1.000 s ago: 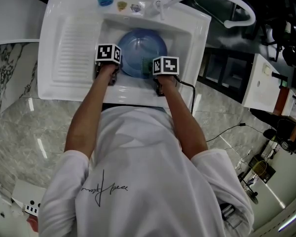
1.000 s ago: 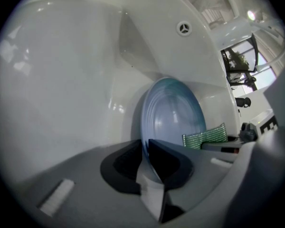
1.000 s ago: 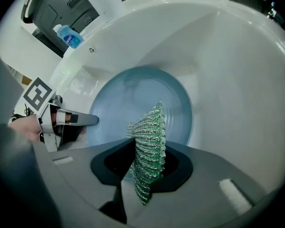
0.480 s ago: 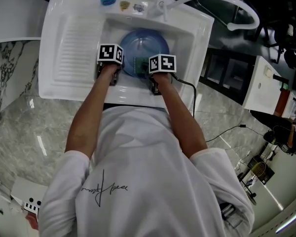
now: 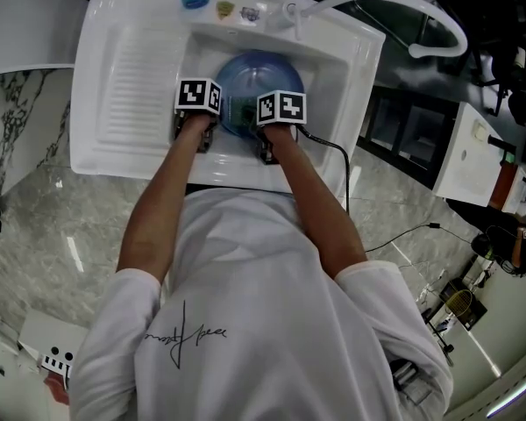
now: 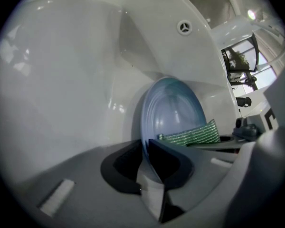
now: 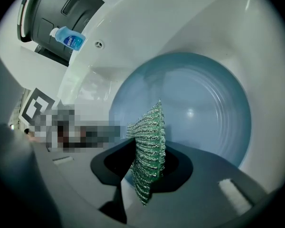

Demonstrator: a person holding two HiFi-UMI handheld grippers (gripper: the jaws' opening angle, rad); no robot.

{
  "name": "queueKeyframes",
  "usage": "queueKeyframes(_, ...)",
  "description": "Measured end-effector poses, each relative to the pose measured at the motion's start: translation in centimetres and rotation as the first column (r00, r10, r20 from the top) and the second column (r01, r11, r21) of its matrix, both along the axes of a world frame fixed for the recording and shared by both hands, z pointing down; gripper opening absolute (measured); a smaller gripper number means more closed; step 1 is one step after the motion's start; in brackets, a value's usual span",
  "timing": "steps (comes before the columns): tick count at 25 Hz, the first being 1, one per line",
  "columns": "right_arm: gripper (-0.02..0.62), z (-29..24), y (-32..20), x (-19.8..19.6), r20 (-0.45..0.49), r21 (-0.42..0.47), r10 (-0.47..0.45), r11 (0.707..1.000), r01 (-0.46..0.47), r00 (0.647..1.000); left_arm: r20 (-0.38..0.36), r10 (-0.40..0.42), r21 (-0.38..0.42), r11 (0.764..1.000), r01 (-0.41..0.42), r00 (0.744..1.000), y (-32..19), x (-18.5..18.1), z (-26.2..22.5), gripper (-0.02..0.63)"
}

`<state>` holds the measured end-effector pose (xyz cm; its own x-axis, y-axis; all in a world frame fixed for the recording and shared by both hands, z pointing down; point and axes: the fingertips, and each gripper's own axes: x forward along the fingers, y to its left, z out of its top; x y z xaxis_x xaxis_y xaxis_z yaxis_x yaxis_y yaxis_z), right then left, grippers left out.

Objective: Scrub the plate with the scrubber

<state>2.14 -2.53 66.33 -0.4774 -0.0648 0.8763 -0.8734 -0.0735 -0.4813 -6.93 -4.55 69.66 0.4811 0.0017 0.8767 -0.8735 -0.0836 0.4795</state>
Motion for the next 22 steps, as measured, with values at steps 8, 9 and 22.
queueKeyframes(8, 0.078, -0.2, -1.4, -1.4, 0.097, -0.003, 0.080, 0.997, -0.080, 0.992, -0.001, 0.000, -0.001, 1.000, 0.000, 1.000, 0.0, 0.0, -0.1, 0.083)
queueKeyframes(9, 0.078, -0.2, -1.6, -1.6, 0.119, -0.008, 0.107, 0.994, -0.107, 0.987, -0.002, 0.000, -0.001, 1.000, 0.000, 1.000, 0.0, 0.0, 0.0, 0.084)
queueKeyframes(22, 0.075, -1.0, -5.8, -1.8, 0.174, 0.060, 0.167, 0.982, -0.180, 0.970, -0.006, 0.000, -0.002, 1.000, 0.000, 1.000, 0.0, 0.1, 0.0, 0.083)
